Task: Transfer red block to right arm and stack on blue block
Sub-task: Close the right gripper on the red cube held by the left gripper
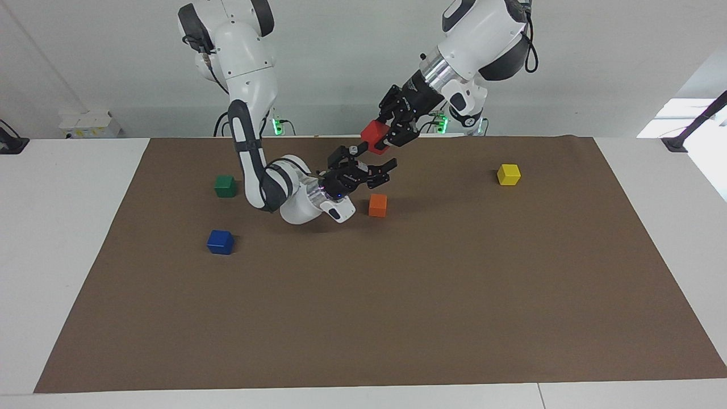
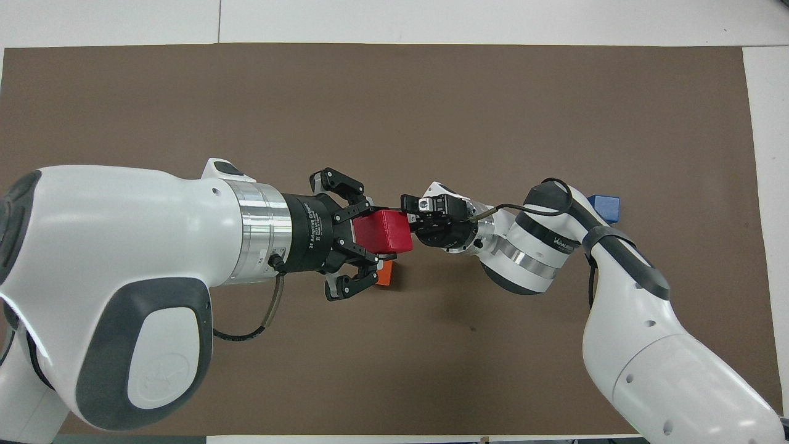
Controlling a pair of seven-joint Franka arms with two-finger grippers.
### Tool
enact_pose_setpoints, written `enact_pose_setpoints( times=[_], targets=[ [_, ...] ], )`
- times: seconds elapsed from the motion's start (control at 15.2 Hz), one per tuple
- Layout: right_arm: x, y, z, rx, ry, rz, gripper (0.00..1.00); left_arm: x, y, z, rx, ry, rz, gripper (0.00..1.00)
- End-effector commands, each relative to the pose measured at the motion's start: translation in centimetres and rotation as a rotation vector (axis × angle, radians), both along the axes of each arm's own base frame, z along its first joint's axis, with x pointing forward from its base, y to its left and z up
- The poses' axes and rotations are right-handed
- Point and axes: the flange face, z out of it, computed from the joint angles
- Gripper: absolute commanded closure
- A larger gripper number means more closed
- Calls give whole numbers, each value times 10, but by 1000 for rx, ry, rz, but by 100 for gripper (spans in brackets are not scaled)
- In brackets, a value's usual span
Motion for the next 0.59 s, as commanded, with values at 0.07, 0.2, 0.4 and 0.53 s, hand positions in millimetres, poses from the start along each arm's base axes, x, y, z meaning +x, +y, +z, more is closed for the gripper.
enact_pose_setpoints(
  times=[0.07, 0.2, 0.4, 0.53],
  targets=[
    [-7, 22, -4, -12, -11, -13, 38, -1, 9, -1, -44, 2, 127, 100],
    [-6, 22, -4, -13, -15, -17, 100, 2, 11, -1, -49, -7, 142, 100],
    [-3, 19, -5, -24, -6, -19, 100, 0, 11, -5, -42, 0, 139, 100],
    [-4, 20, -4, -26, -6, -19, 100, 1, 12, -7, -39, 3, 139, 100]
  ],
)
